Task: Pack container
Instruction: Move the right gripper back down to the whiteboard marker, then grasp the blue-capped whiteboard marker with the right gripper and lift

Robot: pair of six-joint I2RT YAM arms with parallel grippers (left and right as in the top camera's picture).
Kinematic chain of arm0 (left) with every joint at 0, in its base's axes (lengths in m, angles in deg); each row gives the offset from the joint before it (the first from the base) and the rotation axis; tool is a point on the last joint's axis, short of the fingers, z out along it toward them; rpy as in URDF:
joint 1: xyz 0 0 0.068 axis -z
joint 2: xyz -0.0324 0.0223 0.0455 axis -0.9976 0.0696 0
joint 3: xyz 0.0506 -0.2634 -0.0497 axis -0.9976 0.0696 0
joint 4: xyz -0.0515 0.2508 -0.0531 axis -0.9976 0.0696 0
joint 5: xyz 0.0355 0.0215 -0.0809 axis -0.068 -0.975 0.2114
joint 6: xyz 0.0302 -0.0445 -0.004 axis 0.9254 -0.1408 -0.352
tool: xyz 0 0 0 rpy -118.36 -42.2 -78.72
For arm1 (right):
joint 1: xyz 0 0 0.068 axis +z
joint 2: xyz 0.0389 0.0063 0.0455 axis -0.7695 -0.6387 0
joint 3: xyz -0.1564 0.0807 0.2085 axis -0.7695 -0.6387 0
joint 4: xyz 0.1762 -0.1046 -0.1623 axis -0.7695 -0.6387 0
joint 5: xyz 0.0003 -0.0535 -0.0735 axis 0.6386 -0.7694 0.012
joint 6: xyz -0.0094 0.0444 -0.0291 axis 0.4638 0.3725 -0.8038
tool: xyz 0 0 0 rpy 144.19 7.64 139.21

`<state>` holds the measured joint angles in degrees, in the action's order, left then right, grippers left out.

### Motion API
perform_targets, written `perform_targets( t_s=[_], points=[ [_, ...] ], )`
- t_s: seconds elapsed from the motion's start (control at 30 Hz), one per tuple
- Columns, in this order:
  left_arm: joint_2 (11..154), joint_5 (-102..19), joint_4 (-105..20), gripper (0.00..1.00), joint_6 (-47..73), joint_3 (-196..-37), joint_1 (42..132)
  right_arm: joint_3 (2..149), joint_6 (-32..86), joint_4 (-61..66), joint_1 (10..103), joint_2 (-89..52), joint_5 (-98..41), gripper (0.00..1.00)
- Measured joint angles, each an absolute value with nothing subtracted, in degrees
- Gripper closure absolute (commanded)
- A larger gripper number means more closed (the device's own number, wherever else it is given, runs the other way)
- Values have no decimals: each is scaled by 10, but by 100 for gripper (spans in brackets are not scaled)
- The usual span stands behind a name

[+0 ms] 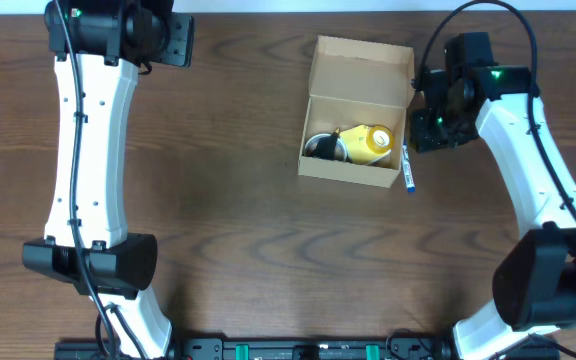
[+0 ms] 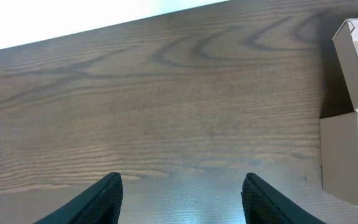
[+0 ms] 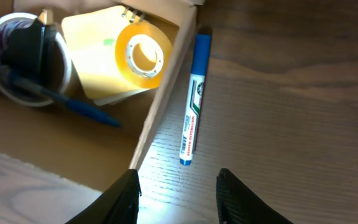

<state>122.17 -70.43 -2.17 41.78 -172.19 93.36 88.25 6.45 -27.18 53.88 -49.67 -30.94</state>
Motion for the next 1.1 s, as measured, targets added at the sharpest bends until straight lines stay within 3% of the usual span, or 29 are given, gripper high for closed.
perform_targets(
  t_s=[0.3, 0.57, 1.1],
  points=[
    [1222, -704, -26, 37, 418, -1722, 934, 856, 92, -237, 494, -497, -310, 59],
    [1222, -705, -25, 37, 418, -1722, 934, 725, 97, -137, 494, -497, -300, 59],
    [1222, -705, -26, 37, 418, -1722, 934, 655, 101, -48, 496, -497, -264, 57]
  ],
)
